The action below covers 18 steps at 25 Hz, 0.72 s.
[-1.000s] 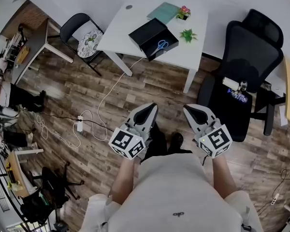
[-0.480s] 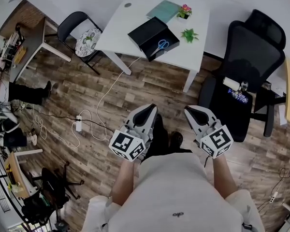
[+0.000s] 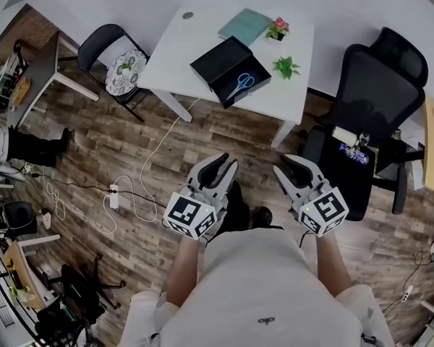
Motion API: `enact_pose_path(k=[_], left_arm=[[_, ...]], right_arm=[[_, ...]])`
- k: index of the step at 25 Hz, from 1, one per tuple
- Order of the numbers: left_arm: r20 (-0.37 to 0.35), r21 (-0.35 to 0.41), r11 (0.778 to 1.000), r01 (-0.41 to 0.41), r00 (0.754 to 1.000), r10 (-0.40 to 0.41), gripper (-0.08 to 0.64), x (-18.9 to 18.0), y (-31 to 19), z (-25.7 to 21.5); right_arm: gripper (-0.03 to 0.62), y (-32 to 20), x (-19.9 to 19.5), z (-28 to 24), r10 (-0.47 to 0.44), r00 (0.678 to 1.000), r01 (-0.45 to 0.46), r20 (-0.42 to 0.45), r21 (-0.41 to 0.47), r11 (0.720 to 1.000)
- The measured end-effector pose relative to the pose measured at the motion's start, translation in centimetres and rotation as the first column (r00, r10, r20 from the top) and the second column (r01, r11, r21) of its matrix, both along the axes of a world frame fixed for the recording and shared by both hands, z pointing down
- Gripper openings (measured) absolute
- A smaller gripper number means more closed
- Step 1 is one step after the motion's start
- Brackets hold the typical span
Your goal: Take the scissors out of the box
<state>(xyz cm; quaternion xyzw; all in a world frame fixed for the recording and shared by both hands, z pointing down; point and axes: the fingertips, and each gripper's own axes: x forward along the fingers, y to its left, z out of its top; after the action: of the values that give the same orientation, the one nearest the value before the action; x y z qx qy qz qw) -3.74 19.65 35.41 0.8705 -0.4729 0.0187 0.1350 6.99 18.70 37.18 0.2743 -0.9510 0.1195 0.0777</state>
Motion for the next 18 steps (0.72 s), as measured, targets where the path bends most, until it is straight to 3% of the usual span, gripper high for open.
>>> enact_pose_path(k=[18], left_arm=[[0.003, -0.013, 0.997, -0.075, 0.997, 0.075, 0.110, -8.5, -9.1, 1.1]], right_arm=[[0.100, -8.9, -6.6, 0.7, 0.125, 0.991, -0.126, -0.049, -0.022, 0.992]])
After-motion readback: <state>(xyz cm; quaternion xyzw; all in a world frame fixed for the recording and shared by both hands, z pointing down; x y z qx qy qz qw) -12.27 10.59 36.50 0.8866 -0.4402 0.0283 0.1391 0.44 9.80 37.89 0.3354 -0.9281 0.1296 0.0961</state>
